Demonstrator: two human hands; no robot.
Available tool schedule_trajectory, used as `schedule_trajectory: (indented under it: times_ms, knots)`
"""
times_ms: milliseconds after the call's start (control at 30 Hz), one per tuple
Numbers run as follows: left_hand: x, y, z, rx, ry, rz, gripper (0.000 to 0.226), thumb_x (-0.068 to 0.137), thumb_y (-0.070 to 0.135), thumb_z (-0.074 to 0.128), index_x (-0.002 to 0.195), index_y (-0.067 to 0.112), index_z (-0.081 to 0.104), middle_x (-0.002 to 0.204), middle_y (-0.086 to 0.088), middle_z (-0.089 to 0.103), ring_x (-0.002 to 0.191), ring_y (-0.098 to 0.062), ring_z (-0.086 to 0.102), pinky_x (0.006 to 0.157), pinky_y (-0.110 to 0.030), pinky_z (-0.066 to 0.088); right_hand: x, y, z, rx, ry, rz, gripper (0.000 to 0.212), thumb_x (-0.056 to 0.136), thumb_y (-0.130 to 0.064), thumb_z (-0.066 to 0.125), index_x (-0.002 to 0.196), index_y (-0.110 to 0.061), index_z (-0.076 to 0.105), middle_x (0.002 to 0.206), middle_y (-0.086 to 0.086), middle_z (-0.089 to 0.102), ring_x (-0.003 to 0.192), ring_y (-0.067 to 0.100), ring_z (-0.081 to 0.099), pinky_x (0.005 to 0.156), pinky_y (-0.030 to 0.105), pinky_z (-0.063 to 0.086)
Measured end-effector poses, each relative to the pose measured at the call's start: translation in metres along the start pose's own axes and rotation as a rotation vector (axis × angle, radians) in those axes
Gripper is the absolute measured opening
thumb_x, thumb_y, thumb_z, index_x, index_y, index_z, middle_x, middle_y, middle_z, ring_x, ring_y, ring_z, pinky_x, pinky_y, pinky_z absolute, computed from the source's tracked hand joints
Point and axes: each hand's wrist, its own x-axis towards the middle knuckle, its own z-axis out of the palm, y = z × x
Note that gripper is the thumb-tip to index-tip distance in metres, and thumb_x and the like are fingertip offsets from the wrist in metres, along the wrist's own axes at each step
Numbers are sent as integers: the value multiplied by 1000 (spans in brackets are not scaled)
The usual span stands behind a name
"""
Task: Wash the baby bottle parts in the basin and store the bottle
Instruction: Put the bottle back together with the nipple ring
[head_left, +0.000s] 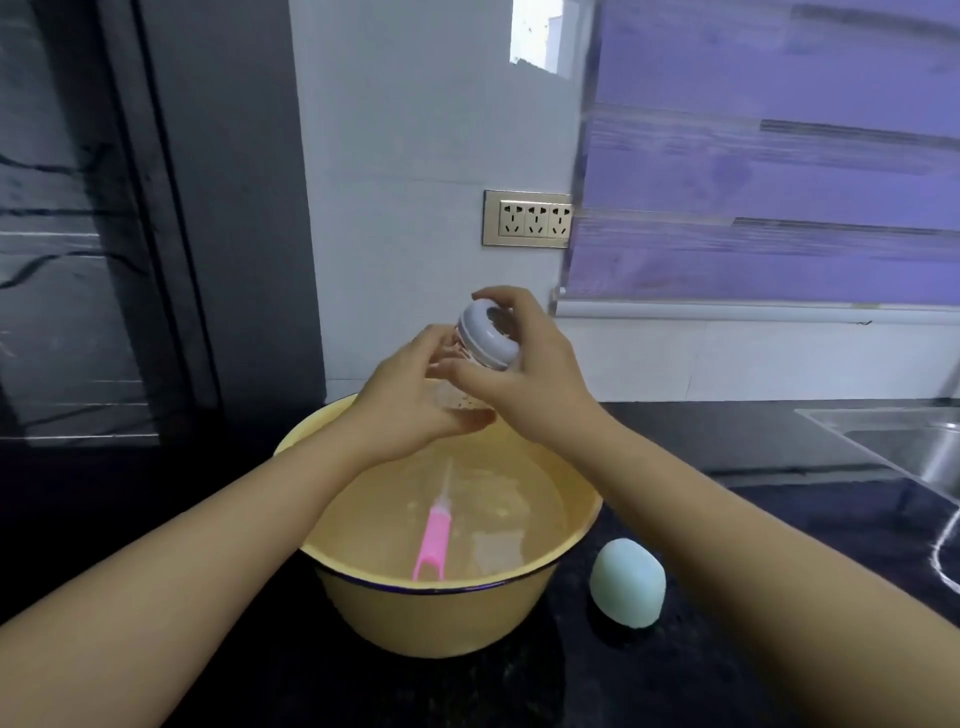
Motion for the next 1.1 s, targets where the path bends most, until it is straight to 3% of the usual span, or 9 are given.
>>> schedule_trajectory:
  times_ms: [200,367,500,567,667,800,900,1000,1100]
  knots:
    - [-8,-19,-22,124,-32,-65,48,68,18,79,98,43,51,100,12,61,91,-3,58,70,-19,48,2,11,24,277,-137,116,32,90,-35,59,119,-22,52,112,-12,59,106,-4,55,88,15,41]
    - [-13,-34,-29,212,-62,-95,46,64,26,82,92,45,49,100,13,60,89,-5,59,69,-19,47,4,21,20,140,-157,112,17,89,-40,58,99,-29,68,99,-14,68,95,-1,60,85,20,46]
    - [-15,-33,-26,530,-18,-39,61,64,40,74,118,38,47,113,7,53,103,-14,54,83,-35,49,6,22,20,-69,-64,251,50,82,-63,52,62,-17,56,61,-7,54,61,10,51,60,22,38]
    - [-16,-30,-24,688,-5,18,66,68,42,69,128,35,42,119,6,50,111,-17,49,82,-33,44,5,23,21,-163,-104,355,63,82,-71,40,56,-15,50,58,-2,56,63,15,55,62,28,42]
    - [-18,-28,-22,754,-8,63,68,73,42,68,134,34,39,123,6,46,118,-18,43,77,-27,33,2,24,20,-221,-187,428,75,82,-78,22,67,-15,61,74,2,66,80,20,62,79,34,47]
    - [-17,-29,-23,711,2,28,69,72,40,69,134,33,39,125,4,47,116,-20,44,79,-28,36,-2,27,15,168,-193,318,34,86,-54,52,113,-33,57,110,-8,59,104,11,58,96,34,45]
    - [-17,-29,-22,731,-5,34,69,73,41,69,135,34,38,123,5,46,117,-19,43,79,-29,38,-3,34,15,123,-242,248,31,79,-47,65,107,-36,61,98,-5,65,89,12,66,85,34,52]
    - [-18,-26,-20,783,-4,80,68,74,40,67,135,34,38,121,6,44,117,-19,42,76,-27,34,-2,28,15,14,-225,425,54,83,-68,42,95,-21,64,81,4,70,66,18,70,70,37,54]
    - [-18,-27,-21,770,6,69,67,74,41,68,134,34,39,120,6,45,116,-19,43,76,-28,36,1,30,15,24,-198,473,65,81,-74,34,97,-20,65,92,1,69,87,18,66,82,39,53]
